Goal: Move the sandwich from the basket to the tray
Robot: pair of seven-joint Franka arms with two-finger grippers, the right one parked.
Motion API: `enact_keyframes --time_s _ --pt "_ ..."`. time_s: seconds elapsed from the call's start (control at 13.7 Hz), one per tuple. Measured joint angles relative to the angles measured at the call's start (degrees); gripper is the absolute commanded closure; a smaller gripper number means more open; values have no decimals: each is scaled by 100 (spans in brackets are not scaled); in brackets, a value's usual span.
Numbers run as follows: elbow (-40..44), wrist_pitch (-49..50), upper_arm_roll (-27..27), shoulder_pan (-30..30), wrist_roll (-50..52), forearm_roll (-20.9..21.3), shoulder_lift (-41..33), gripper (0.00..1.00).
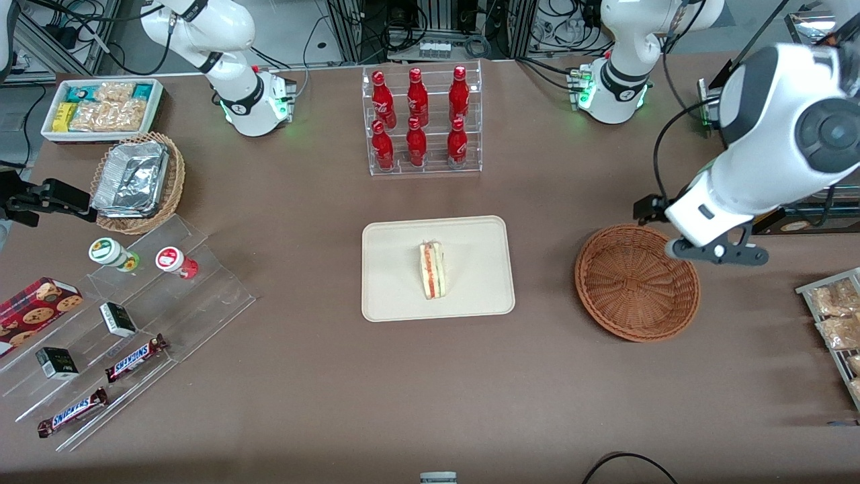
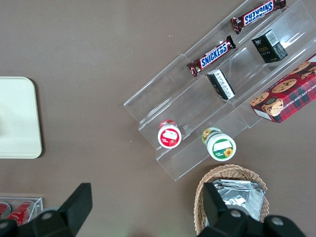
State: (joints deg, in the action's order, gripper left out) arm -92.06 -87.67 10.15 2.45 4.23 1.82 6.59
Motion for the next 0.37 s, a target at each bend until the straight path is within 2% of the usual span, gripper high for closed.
enact_keyframes --time_s 0.37 --pt "-2 699 131 -237 -63 0 -535 0"
